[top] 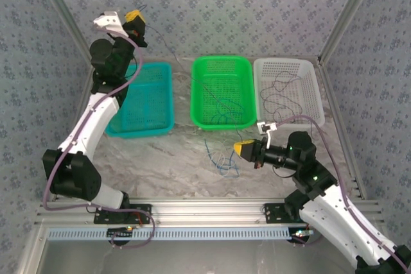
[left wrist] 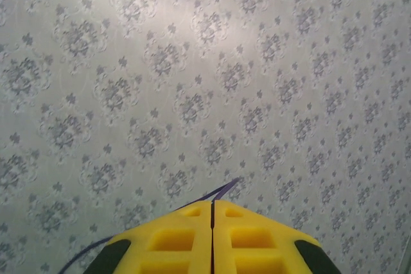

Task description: Untangle the cables

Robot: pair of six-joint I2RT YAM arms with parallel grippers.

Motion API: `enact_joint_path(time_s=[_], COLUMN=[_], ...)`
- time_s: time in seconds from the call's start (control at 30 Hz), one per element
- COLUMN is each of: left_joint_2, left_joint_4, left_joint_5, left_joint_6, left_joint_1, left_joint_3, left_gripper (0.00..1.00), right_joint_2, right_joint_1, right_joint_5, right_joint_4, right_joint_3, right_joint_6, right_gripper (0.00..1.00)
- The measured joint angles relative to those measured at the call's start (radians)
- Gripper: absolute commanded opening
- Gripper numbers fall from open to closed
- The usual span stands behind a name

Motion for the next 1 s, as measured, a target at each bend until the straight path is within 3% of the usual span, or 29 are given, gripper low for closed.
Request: enact_joint_path(time_s=[0.3,0.6,0.8,1.0], left_joint_2=[0.108,0.200,0.321,0.555], left_joint_4=[0.028,0.094,0.137,0.119], left_joint_5=[0.047,0.130,0.162,0.214], left_joint_6=[-0.051,-0.191,-0.213,-0.203], left_joint_1=[-0.005,-0.045,-0.189,-0.348], left_joint_3=[0.071,0.161,0.249,0.446], left_gripper=[0.06,0.06,0.06,0.06], right_joint_2=[0.010,0.119,0.266,0.419], right_joint_1=[-0.159,-0.375,-0.509,-0.655], right_joint_5=[-0.001,0.042,0.173,0.252], right_joint_4=[-0.386,-0.495,-0.448,-0.422], right_joint_3=[0.109,0.194,0.260,0.335], right_joint_6=[-0.161,-0.271,-0.288,-0.335], right_gripper=[0.00,0.00,0.00,0.00])
